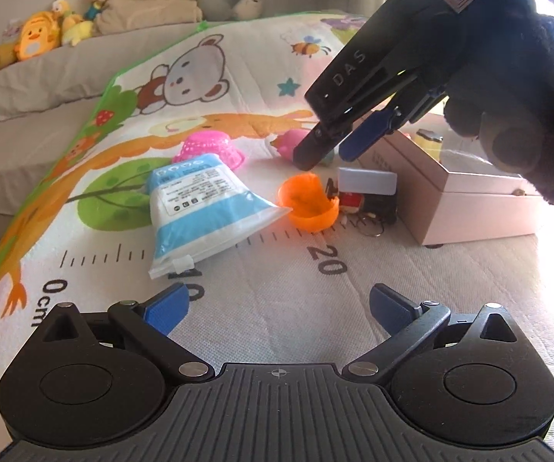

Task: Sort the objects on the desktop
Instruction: 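Grasp the pink bird toy with the right gripper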

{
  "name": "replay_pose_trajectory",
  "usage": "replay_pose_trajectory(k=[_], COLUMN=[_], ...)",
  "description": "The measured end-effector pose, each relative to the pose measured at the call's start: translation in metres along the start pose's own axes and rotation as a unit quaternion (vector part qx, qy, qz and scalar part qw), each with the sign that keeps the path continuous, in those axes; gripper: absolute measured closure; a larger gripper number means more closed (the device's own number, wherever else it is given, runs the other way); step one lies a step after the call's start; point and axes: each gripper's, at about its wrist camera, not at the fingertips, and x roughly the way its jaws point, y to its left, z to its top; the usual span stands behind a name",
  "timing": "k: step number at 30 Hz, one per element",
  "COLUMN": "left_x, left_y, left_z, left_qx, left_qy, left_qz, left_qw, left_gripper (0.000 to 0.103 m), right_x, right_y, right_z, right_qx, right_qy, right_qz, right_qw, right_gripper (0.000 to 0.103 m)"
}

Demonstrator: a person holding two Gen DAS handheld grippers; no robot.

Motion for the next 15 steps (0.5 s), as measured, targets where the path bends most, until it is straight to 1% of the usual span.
replay_pose_trajectory(k=[2,3,5,6,9,10,12,13,14,15], left_x=[0.0,0.0,0.0,0.001,0.003,0.004,0.005,0.005,0.005,0.005], left_y=[0.0,0.0,-0.001,-0.002,0.0,0.002,0.004,0.005,0.006,0.005], left_z=[-0.001,-0.001,-0.001,-0.001,-0.001,-0.001,0.0,0.0,-0.001,-0.001], left_qx=[-0.002,-0.002,0.0,0.001,-0.004,-0.01,-0.02,-0.023,-0.025,-0.024], left_qy=[0.001,0.001,0.002,0.003,0.01,0.013,0.017,0.017,0.018,0.018], left_qz=[0.002,0.004,0.004,0.003,0.0,0.0,-0.001,-0.002,-0.002,-0.002], left_qw=[1.0,1.0,1.0,1.0,0.9999,0.9999,0.9997,0.9996,0.9995,0.9995], left_gripper=[0.0,0.0,0.0,0.0,0.0,0.0,0.0,0.0,0.0,0.0], right_x=[0.011,0.013,0.014,0.016,0.04,0.05,0.068,0.073,0.074,0.072], right_y=[0.004,0.005,0.004,0.002,-0.007,-0.012,-0.023,-0.029,-0.033,-0.034], right_z=[0.002,0.006,0.018,0.026,0.047,0.052,0.058,0.06,0.062,0.063], right_qx=[-0.003,-0.009,-0.02,-0.021,-0.018,-0.02,-0.012,0.005,0.019,0.021], right_qy=[-0.01,-0.026,-0.061,-0.069,-0.042,-0.028,-0.004,0.007,0.008,0.006], right_qz=[-0.022,-0.035,-0.056,-0.07,-0.119,-0.127,-0.141,-0.139,-0.137,-0.136], right_qw=[1.0,0.999,0.996,0.995,0.992,0.991,0.99,0.99,0.99,0.99], right_gripper=[0.058,0.061,0.061,0.06,0.038,0.035,0.034,0.034,0.034,0.037])
